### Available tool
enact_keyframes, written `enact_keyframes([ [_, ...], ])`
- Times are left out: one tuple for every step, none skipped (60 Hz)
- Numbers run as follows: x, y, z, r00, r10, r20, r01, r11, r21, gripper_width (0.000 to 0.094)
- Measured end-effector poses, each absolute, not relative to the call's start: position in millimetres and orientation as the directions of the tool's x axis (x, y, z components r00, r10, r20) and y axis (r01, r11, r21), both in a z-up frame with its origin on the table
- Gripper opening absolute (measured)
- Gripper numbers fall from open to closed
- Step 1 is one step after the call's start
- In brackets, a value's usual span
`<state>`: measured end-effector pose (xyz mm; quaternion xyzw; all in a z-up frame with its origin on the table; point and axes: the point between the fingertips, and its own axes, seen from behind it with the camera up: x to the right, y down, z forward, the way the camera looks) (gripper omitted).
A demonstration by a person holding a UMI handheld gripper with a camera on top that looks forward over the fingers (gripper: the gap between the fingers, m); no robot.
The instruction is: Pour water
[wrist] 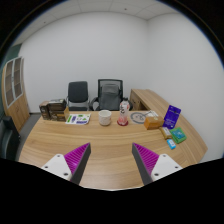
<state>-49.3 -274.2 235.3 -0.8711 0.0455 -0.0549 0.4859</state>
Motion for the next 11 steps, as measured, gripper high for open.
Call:
enact_keyframes([
  [-49.5, -275.1, 236.7, 0.990, -0.133, 0.051, -0.026, -0.519, -0.855, 0.0856],
  [-50.1, -276.1, 238.0, 0.990, -0.134, 0.049, -0.027, -0.514, -0.857, 0.0858],
  [-50.7, -277.0, 239.1, 0.990, -0.133, 0.048, -0.028, -0.512, -0.859, 0.0858],
  [-51.2, -277.6, 240.1, 0.990, -0.133, 0.047, -0.028, -0.511, -0.859, 0.0857],
  [-51.8, -278.3, 240.8, 0.990, -0.132, 0.047, -0.028, -0.511, -0.859, 0.0856],
  [-52.2, -279.1, 241.6, 0.990, -0.131, 0.047, -0.027, -0.512, -0.858, 0.0856],
  [-52.4, -279.6, 242.1, 0.990, -0.132, 0.049, -0.026, -0.513, -0.858, 0.0855],
  [-52.5, -279.9, 242.6, 0.990, -0.133, 0.051, -0.025, -0.514, -0.857, 0.0858],
  [-52.6, -280.1, 243.1, 0.989, -0.135, 0.054, -0.023, -0.515, -0.857, 0.0857],
  [-52.6, -280.3, 243.9, 0.989, -0.136, 0.055, -0.023, -0.514, -0.857, 0.0858],
  [-52.5, -280.4, 245.1, 0.989, -0.138, 0.055, -0.024, -0.513, -0.858, 0.0858],
])
